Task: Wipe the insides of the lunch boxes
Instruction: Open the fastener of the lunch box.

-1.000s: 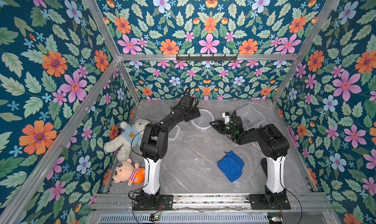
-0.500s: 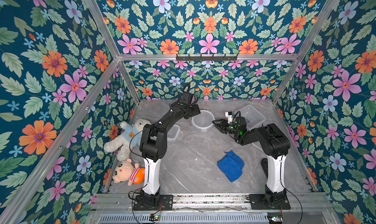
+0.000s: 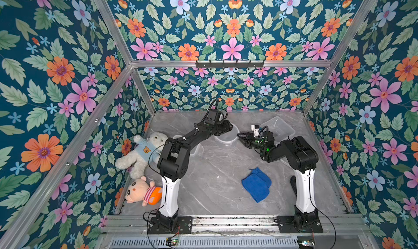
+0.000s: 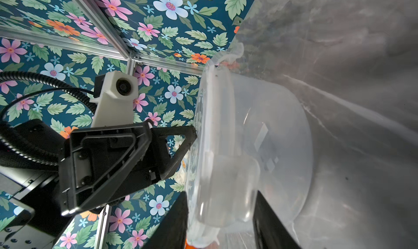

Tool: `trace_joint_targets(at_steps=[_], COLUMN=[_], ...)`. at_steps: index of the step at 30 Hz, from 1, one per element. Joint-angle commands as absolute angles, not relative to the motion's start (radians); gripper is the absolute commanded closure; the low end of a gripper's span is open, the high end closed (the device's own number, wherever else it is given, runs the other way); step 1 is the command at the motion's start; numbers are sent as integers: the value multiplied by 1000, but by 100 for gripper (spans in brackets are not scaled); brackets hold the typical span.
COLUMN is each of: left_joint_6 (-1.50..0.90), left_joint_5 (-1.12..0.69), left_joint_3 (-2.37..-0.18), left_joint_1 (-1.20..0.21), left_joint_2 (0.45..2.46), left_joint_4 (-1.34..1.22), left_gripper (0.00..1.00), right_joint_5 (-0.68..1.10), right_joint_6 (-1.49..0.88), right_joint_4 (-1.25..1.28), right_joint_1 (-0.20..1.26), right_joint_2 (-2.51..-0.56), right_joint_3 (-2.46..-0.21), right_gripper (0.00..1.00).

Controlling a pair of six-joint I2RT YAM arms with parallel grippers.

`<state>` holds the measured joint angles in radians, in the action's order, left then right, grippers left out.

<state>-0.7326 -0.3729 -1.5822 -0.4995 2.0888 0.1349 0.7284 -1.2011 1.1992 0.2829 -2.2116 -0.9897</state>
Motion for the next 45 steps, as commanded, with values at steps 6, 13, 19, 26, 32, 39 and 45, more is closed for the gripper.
trace_joint_targets(at_steps=[6, 13, 19, 26, 32, 39, 45], left_joint_6=[-761, -755, -733, -660, -656, -660, -685], left_joint_5=[-356, -355, -358, -264, -246, -276, -323], left_joint_3=[-1533, -1539, -1661, -1942, -1957, -1946, -1792], left_joint_1=[-505, -506, -497, -414, -298, -284, -288], left_joint_2=[2138, 2152, 2146, 2106, 2169, 2264, 2219], left_joint_4=[318, 322, 355, 439, 403, 338, 261], left_gripper=[37, 38, 36, 30, 30, 28, 27], right_joint_5=[710, 684, 603, 343, 173, 79, 27], right_joint_6=[-1246, -1127, -917, -585, -506, -497, -474], right_joint_4=[1355, 1144, 795, 209, -69, -187, -250], right_joint_1=[275, 275, 299, 477, 568, 572, 546], right_joint_2=[-2235, -2139, -1950, -1786, -1840, -1934, -2071], right_joint_3=[-976, -945, -925, -1074, -1215, -1338, -1528], right_gripper=[82, 87, 100, 100, 100, 100, 100])
